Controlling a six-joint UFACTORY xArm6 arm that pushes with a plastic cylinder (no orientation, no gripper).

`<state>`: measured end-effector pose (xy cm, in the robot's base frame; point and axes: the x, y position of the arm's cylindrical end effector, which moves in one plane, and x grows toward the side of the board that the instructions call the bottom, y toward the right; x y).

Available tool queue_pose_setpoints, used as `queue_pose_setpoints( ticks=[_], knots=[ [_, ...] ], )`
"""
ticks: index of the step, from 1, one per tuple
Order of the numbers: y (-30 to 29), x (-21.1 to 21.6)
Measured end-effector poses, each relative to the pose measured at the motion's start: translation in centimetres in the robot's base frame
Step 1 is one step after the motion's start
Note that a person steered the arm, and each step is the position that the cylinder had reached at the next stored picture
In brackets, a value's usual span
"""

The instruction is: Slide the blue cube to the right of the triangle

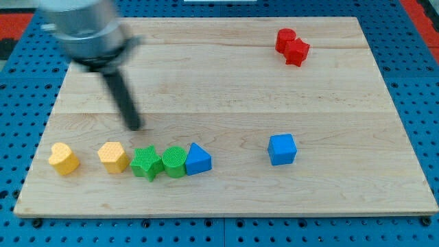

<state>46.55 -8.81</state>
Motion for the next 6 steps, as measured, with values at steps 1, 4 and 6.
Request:
queue_pose_setpoints(
  ticks=[1,4,6],
  knots=[
    [13.8,0.7],
    [26.6,5.7],
    [20.7,9.7]
  ],
)
